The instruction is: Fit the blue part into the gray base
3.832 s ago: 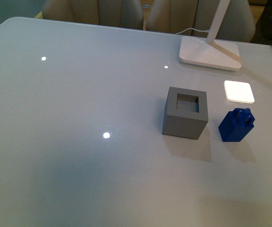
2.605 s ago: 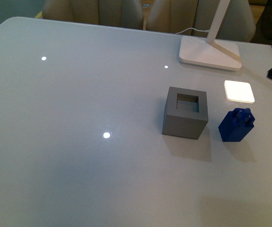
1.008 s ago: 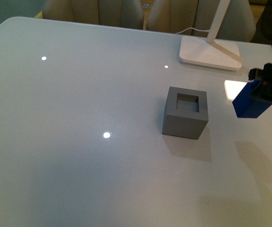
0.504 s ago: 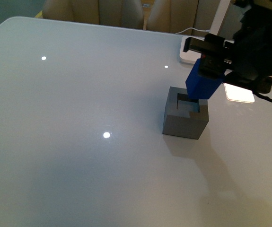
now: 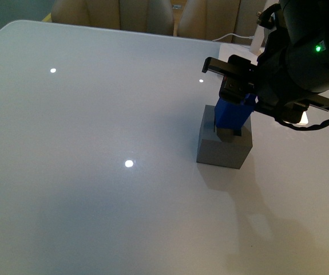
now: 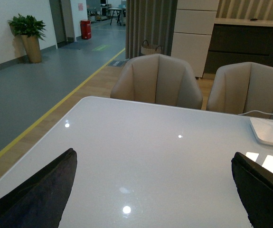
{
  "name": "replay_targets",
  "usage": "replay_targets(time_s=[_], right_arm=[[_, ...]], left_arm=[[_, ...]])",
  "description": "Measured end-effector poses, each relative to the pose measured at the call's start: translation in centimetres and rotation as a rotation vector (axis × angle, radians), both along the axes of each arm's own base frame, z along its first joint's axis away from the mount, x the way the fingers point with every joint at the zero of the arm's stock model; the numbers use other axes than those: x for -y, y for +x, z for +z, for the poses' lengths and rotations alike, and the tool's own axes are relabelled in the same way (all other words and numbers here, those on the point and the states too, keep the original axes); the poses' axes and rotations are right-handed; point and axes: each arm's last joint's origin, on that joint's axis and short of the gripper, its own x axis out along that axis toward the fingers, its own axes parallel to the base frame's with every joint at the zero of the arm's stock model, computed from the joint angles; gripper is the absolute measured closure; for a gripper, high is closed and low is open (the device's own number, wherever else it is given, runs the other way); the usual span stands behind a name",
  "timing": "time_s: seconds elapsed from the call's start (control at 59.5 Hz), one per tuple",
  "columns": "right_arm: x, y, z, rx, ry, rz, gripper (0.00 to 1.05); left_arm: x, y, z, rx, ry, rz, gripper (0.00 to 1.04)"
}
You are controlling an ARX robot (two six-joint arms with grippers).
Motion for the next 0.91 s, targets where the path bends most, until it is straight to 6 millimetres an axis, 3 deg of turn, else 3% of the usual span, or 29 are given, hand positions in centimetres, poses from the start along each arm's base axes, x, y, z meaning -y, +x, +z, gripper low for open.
replay_targets(time_s=[0.908], right_arm=[[-0.1,0.7,-1.8,-0.055,-0.007,-0.051,0.62]], left_arm=[[0.0,0.0,0.0,0.000,0.000,0.000,0.07]])
